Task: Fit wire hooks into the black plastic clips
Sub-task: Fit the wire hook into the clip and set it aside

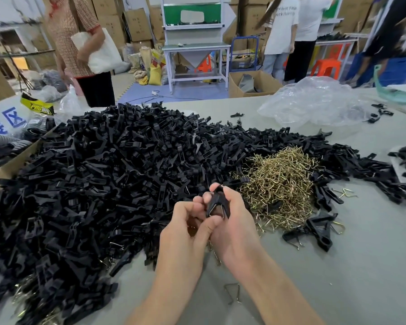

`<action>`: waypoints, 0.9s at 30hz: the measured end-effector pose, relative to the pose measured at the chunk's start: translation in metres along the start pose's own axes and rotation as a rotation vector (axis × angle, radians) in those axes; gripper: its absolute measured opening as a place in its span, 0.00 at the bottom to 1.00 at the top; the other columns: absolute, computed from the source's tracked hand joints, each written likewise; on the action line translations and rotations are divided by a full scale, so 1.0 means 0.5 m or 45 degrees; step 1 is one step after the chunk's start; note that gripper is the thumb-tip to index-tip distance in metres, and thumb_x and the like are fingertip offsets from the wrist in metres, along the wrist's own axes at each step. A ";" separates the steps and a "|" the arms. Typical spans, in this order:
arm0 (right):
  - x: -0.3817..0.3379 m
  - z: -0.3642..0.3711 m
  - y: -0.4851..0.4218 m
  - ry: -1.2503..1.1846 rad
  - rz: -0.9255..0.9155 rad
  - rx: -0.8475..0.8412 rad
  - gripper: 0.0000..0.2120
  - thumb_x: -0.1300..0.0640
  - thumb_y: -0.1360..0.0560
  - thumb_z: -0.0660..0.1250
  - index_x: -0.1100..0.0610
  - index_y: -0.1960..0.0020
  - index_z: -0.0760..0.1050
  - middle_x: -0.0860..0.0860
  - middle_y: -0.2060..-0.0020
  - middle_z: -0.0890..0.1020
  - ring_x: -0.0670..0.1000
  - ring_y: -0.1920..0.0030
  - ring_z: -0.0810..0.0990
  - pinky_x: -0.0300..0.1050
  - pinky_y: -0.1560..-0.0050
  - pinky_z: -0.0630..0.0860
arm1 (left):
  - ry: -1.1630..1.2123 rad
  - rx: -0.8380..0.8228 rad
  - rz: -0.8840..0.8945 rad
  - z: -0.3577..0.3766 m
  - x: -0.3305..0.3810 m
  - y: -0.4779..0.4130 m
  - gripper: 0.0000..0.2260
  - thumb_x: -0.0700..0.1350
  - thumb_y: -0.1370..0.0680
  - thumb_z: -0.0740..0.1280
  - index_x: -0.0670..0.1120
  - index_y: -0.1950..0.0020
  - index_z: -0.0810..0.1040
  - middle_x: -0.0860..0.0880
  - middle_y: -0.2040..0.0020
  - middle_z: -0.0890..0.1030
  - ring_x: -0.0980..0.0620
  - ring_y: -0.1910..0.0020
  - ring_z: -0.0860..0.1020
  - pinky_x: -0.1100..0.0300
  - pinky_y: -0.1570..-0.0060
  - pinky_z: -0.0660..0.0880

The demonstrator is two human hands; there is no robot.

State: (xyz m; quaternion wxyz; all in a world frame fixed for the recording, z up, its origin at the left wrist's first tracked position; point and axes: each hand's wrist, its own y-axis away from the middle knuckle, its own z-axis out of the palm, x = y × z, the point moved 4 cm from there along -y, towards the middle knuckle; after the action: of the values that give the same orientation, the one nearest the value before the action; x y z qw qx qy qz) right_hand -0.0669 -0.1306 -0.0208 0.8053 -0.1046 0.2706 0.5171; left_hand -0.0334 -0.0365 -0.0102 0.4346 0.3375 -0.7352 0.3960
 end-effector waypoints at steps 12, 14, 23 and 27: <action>0.016 0.009 0.011 -0.147 -0.007 0.153 0.11 0.54 0.21 0.62 0.55 0.61 0.75 0.51 0.63 0.76 0.50 0.62 0.78 0.46 0.51 0.78 | -0.274 -0.056 0.191 0.023 0.008 0.021 0.12 0.43 0.20 0.64 0.63 0.51 0.70 0.62 0.51 0.79 0.63 0.54 0.78 0.73 0.58 0.71; 0.020 0.012 0.014 -0.152 -0.015 0.187 0.11 0.54 0.20 0.62 0.54 0.60 0.75 0.51 0.63 0.76 0.50 0.62 0.77 0.47 0.48 0.76 | -0.326 -0.071 0.256 0.024 0.019 0.023 0.06 0.47 0.22 0.59 0.58 0.49 0.71 0.57 0.56 0.78 0.61 0.59 0.76 0.71 0.61 0.70; 0.023 0.010 0.019 -0.227 -0.012 0.177 0.08 0.53 0.22 0.64 0.54 0.59 0.76 0.51 0.62 0.77 0.50 0.62 0.79 0.45 0.49 0.79 | -0.180 -0.089 0.083 0.021 -0.009 0.002 0.14 0.43 0.20 0.66 0.61 0.57 0.68 0.74 0.51 0.77 0.74 0.52 0.75 0.78 0.55 0.68; 0.015 0.007 0.021 -0.267 0.035 0.059 0.09 0.50 0.24 0.66 0.56 0.51 0.77 0.52 0.60 0.79 0.51 0.61 0.81 0.46 0.54 0.82 | -0.238 -0.059 0.188 0.012 -0.002 0.005 0.07 0.55 0.20 0.64 0.69 0.52 0.69 0.74 0.47 0.76 0.70 0.51 0.77 0.75 0.55 0.70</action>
State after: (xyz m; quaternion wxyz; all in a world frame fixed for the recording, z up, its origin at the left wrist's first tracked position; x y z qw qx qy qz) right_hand -0.0729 -0.1185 -0.0211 0.8243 -0.0277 0.1980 0.5297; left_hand -0.0372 -0.0406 -0.0136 0.3414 0.3078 -0.8043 0.3766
